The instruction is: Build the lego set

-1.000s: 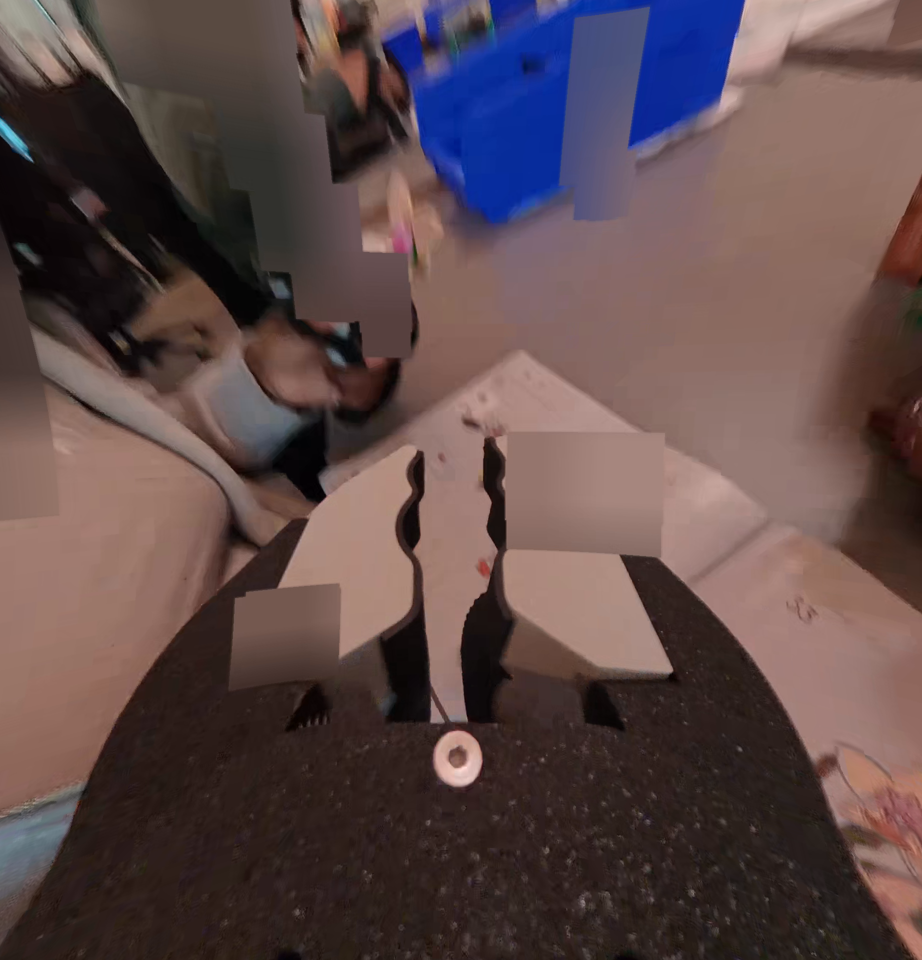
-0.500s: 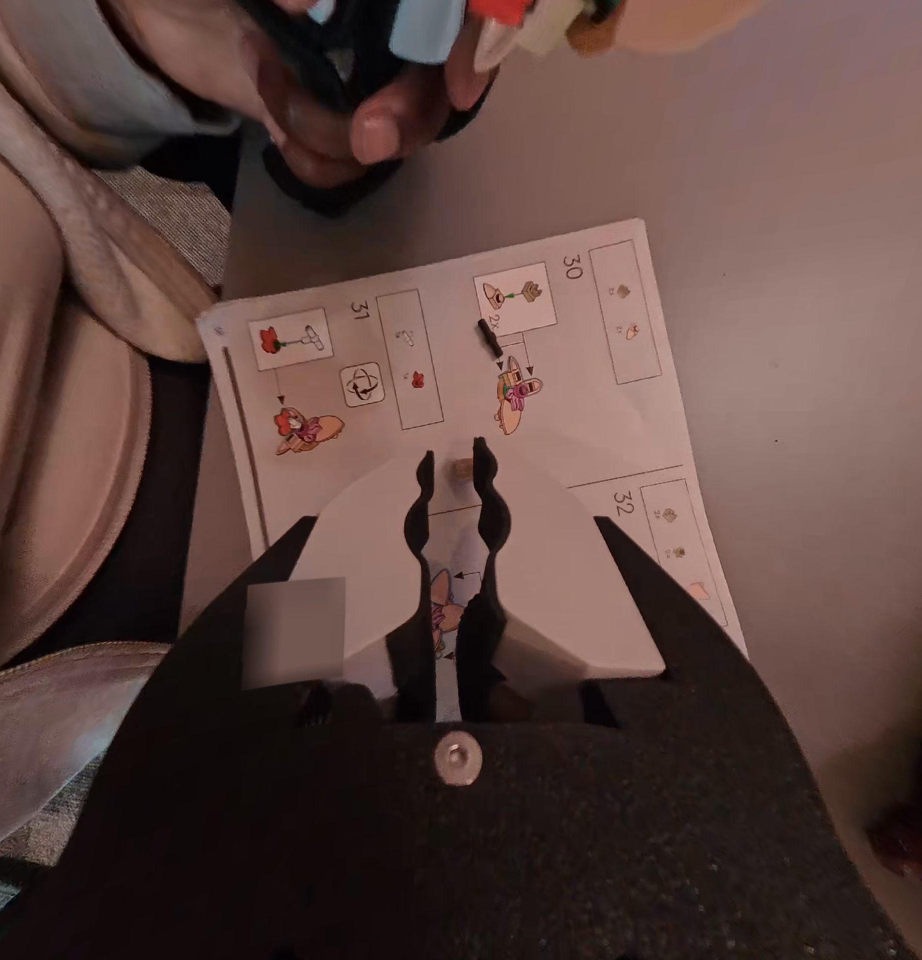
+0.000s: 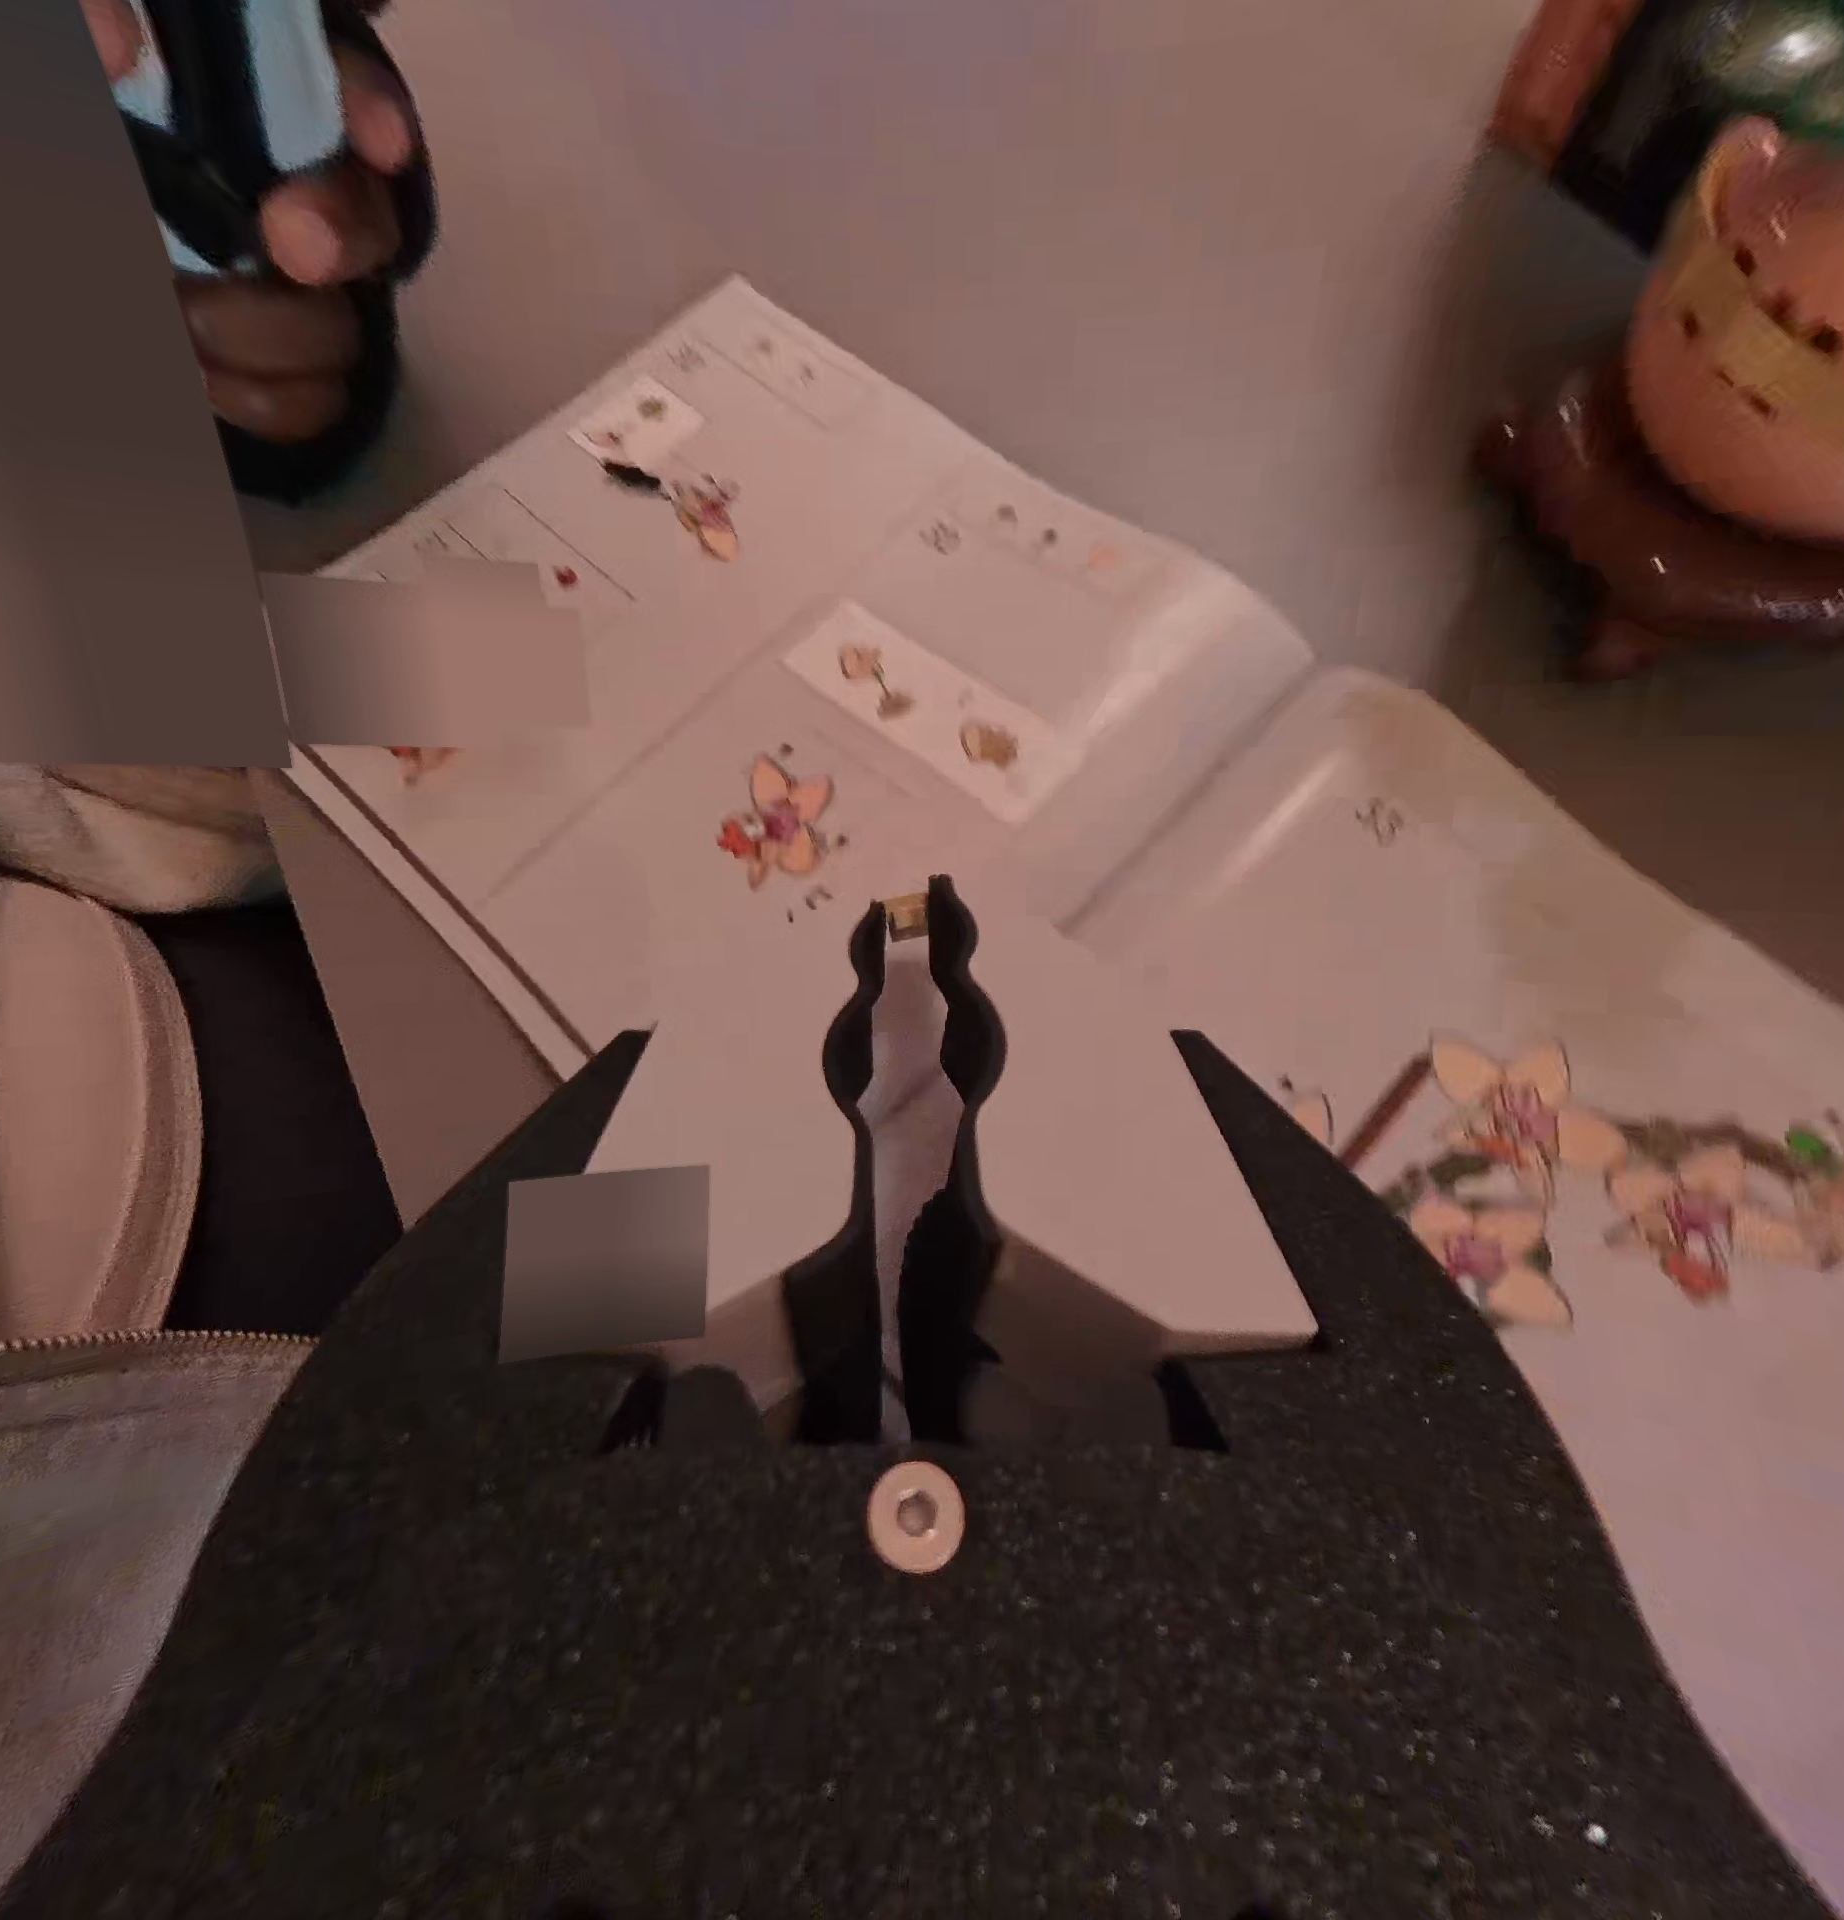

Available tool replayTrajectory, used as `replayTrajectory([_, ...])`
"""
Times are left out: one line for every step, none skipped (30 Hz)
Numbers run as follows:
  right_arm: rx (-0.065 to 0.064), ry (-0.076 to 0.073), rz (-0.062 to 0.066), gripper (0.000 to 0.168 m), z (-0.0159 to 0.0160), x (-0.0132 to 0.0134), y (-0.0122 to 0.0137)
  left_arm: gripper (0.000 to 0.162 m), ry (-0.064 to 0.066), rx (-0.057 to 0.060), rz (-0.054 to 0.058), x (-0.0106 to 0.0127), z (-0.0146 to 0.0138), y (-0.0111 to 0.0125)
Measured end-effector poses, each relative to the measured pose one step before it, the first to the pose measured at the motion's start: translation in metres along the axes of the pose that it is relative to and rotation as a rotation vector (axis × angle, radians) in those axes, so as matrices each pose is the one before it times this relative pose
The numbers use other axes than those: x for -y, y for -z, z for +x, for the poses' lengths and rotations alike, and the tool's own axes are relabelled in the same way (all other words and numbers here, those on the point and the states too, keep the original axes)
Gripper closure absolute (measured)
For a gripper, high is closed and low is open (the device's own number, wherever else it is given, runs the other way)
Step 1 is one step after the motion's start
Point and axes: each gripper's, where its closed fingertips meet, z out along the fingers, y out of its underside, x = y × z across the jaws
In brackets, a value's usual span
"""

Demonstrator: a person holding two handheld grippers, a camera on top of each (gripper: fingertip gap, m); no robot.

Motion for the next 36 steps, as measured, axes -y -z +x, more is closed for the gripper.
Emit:
replayTrajectory([-0.0172, -0.0022, 0.0056, 0.16, 0.00196, -0.00495, 0.00481, 0.151, -0.0037, 0.0023, -0.0052, -0.0012, 0.00093, -0.00053])
replayTrajectory([-0.0257, 0.0096, 0.008, 0.16, 0.00281, -0.00186, 0.00297, 0.151, -0.006, 0.0022, -0.0049, -0.00115, 0.00083, -0.00047])
replayTrajectory([-0.0371, 0.0237, -0.0008, 0.16, 0.00404, -0.00179, 0.00189, 0.151, -0.0059, 0.0013, -0.0052, -0.00089, 0.00062, -0.00151])
replayTrajectory([-0.0412, 0.0355, -0.0149, 0.16, 0.00443, -0.00342, 0.00087, 0.151, -0.0036, 0.0014, -0.0048, -0.00059, 0.00053, -0.00132])
replayTrajectory([-0.0463, 0.0353, -0.0096, 0.16, 0.00419, -0.0027, 0.00051, 0.151, -0.0023, 0.0009, -0.0038, -0.00051, 0.00074, -0.00144])
replayTrajectory([-0.0151, 0.0356, -0.002, 0.16, -0.00085, -0.00192, -0.00028, 0.151, -0.0028, 0.0003, -0.0039, -0.00052, 0.00092, -0.00165])
replayTrajectory([0.0029, 0.02, -0.0137, 0.153, -0.00384, -0.00351, 0.00011, 0.151, -0.0045, 0.0016, -0.0047, -0.00071, 0.00092, -0.0017])
replayTrajectory([0.0188, 0.0042, -0.028, 0.147, -0.00531, -0.00524, -0.00006, 0.151, -0.0065, 0.0032, -0.0053, -0.00057, 0.00038, -0.00135])
replayTrajectory([0.0316, -0.0068, -0.0182, 0.146, -0.00607, -0.00363, 0.00163, 0.151, -0.0066, 0.0029, -0.0052, -0.00058, 0.00023, -0.00099])
replayTrajectory([0.0408, -0.0128, 0.0059, 0.142, -0.00614, -0.00011, 0.00384, 0.151, -0.0047, 0.001, -0.0044, -0.0005, 0.00086, -0.00109])
replayTrajectory([0.0394, -0.0232, 0.0131, 0.141, -0.00397, 0.00163, 0.00541, 0.151, -0.0021, -0.0007, -0.003, -0.00025, 0.00049, -0.00089])
replayTrajectory([0.0381, -0.03, 0.0168, 0.139, -0.00196, 0.00349, 0.00586, 0.151, 0.0007, -0.0011, -0.0014, -0.00004, 0.00009, -0.00067])
replayTrajectory([0.0425, -0.0316, 0.0174, 0.139, -0.00124, 0.00509, 0.00556, 0.151, 0.0028, -0.001, -0.0004, -0.00013, -0.00051, -0.00051])
replayTrajectory([0.0498, -0.0211, 0.0191, 0.145, -0.00183, 0.00684, 0.00518, 0.151, 0.0043, -0.0019, -0.0001, -0.00022, -0.00063, -0.00045])
replayTrajectory([0.0542, -0.005, 0.0108, 0.153, -0.00265, 0.007, 0.00406, 0.151, 0.0049, -0.0041, 0.0006, -0.00011, -0.00023, -0.00078])
replayTrajectory([0.0415, 0.0084, -0.01, 0.16, -0.00054, 0.00603, 0.00284, 0.151, 0.0044, -0.0063, 0.0008, 0.00004, 0.00028, -0.00059])
replayTrajectory([0.0187, 0.0188, -0.0318, 0.166, 0.00419, 0.00605, 0.00138, 0.151, 0.0024, -0.0064, -0.0006, -0.00006, 0.00083, -0.00033])
replayTrajectory([0.0033, 0.0254, -0.0524, 0.168, 0.00643, 0.00364, -0.00045, 0.151, -0.001, -0.0036, -0.0025, -0.00022, 0.00029, -0.00072])
replayTrajectory([0.0104, 0.0192, -0.075, 0.168, 0.00655, 0.00062, -0.00239, 0.151, -0.0036, -0.0009, -0.003, -0.0002, 0.00055, -0.00025])
replayTrajectory([0.0437, 0.0008, -0.0999, 0.167, 0.0032, -0.00332, -0.00408, 0.151, -0.0032, -0.0005, -0.0015, -0.00013, 0.00058, 0.00033])
replayTrajectory([0.0425, -0.0269, -0.1005, 0.163, 0.00391, -0.00384, -0.00545, 0.151, -0.002, -0.0015, 0.0007, 0.00014, 0.00062, 0.00018])
replayTrajectory([0.0487, -0.0312, -0.0834, 0.156, 0.00252, -0.00225, -0.00615, 0.151, -0.0016, -0.0024, 0.0011, 0.00036, 0.00058, 0.00032])
replayTrajectory([0.0696, -0.0168, -0.068, 0.155, -0.00156, -0.00138, -0.00572, 0.151, -0.0012, -0.0024, 0.001, 0.00022, 0.00102, 0.00037])
replayTrajectory([0.0264, -0.0139, -0.0522, 0.155, 0.00319, 0.00006, -0.0048, 0.151, -0.001, -0.0021, 0.0017, 0.00026, 0.00107, 0.00026])
replayTrajectory([0.0067, -0.0069, -0.0636, 0.153, 0.00407, -0.00257, -0.00387, 0.151, -0.0014, -0.0023, 0.0022, 0.00016, 0.00085, 0.00047])
replayTrajectory([0.0209, -0.0068, -0.078, 0.15, 0.00083, -0.00574, -0.00324, 0.151, -0.0014, -0.0023, 0.0018, 0.00012, 0.00061, 0.00042])
replayTrajectory([0.0182, -0.0181, -0.0674, 0.147, 0.00044, -0.005, -0.00263, 0.151, -0.0009, -0.002, 0.0012, 0.00013, 0.00008, 0.0005])
replayTrajectory([0.0058, -0.0151, -0.017, 0.15, 0.001, 0.00113, 0.00049, 0.151, -0.0002, -0.0014, 0.0008, 0.00013, -0.00023, 0.00051])
replayTrajectory([-0.0007, -0.006, -0.0141, 0.151, 0.00048, 0.00006, 0.00067, 0.151, 0.0008, -0.0011, 0.0017, -0.00001, -0.00047, 0.00073])
replayTrajectory([-0.0225, -0.0002, -0.0111, 0.153, 0.00267, -0.0008, 0.00012, 0.151, 0.0027, -0.0018, 0.0032, 0.00006, -0.00058, 0.00072])
replayTrajectory([-0.0171, 0.007, -0.0032, 0.155, 0.0013, -0.00067, -0.00014, 0.151, 0.0049, -0.0031, 0.0038, 0.00007, -0.0003, 0.0007])
replayTrajectory([-0.0072, 0.0094, 0.0043, 0.157, -0.00045, -0.00101, 0.00025, 0.151, 0.0065, -0.0026, 0.004, -0.00021, -0.00035, 0.00019])
replayTrajectory([-0.0127, 0.0087, 0.021, 0.158, 0.0, 0.00022, 0.00019, 0.151, 0.0072, -0.0024, 0.0043, -0.00028, -0.0005, 0.00028])
replayTrajectory([-0.0135, 0.0132, 0.036, 0.16, -0.00031, 0.0006, 0.00054, 0.151, 0.0067, -0.0042, 0.0045, 0.00013, -0.00037, 0.00054])
replayTrajectory([-0.0143, 0.0034, 0.0583, 0.168, 0.00005, 0.00213, 0.00191, 0.151, 0.0049, -0.0046, 0.0052, 0.00028, 0.00001, 0.00041])
replayTrajectory([-0.0207, -0.0157, 0.0831, 0.168, 0.00133, 0.00467, 0.00328, 0.151, 0.0023, -0.0031, 0.0055, 0.00058, 0.00019, 0.00039])
